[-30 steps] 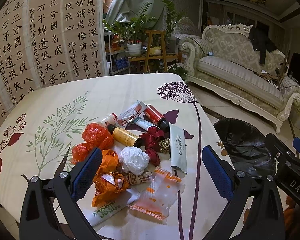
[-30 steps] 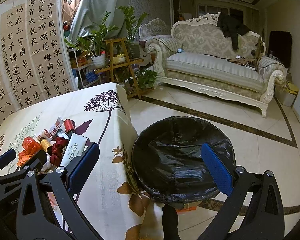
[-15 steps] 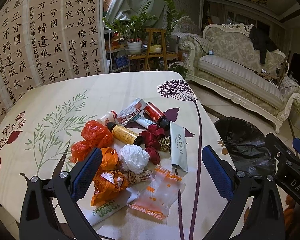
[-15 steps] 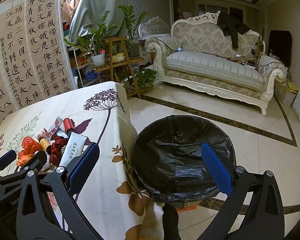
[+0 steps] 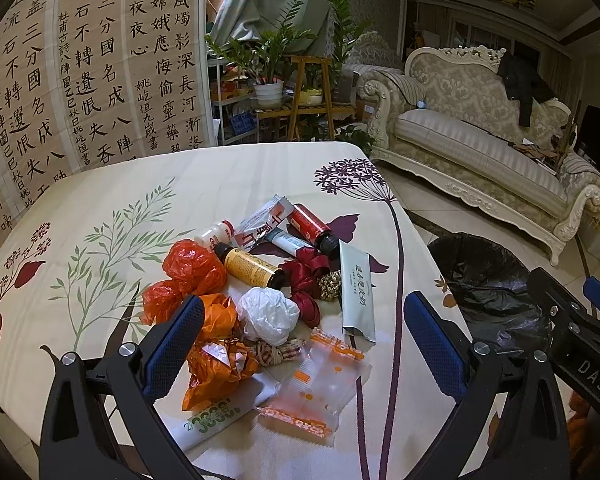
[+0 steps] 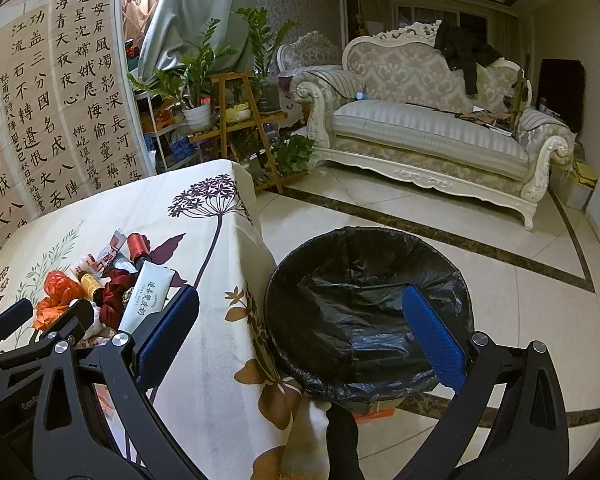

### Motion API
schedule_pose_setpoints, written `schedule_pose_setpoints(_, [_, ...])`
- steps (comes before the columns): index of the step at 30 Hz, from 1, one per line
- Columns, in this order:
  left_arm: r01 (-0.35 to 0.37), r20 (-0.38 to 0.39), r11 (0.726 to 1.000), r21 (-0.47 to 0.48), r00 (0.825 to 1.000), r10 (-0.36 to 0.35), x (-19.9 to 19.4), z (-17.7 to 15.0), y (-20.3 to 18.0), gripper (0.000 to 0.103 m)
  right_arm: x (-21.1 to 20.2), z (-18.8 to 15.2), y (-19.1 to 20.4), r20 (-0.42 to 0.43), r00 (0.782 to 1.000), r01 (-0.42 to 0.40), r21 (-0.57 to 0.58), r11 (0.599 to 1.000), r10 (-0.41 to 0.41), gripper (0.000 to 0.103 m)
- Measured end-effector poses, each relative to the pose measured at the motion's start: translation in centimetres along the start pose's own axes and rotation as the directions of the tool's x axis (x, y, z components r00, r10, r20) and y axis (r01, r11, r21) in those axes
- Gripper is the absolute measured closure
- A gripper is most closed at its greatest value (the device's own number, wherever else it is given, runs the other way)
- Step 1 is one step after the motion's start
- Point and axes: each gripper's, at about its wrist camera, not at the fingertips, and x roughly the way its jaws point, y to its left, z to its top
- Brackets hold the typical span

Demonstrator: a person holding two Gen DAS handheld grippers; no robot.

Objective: Collect trash

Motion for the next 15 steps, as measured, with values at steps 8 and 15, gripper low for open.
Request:
schedule_pose_setpoints(8, [0.002, -0.006, 1.0, 0.001, 1.0, -0.002, -0.02, -0.18, 0.01, 0.006, 0.0, 0.03, -0.05, 0.0, 1.0, 0.0, 0.001, 1.0, 0.0, 0.004])
schedule_pose_setpoints(15, [0.002, -0.009, 1.0, 0.011, 1.0, -0.002, -0.11, -0.32, -0.08, 0.006, 0.02, 0.0, -0.04, -0.002, 1.0, -0.001, 0.001, 1.0, 0.001, 0.004])
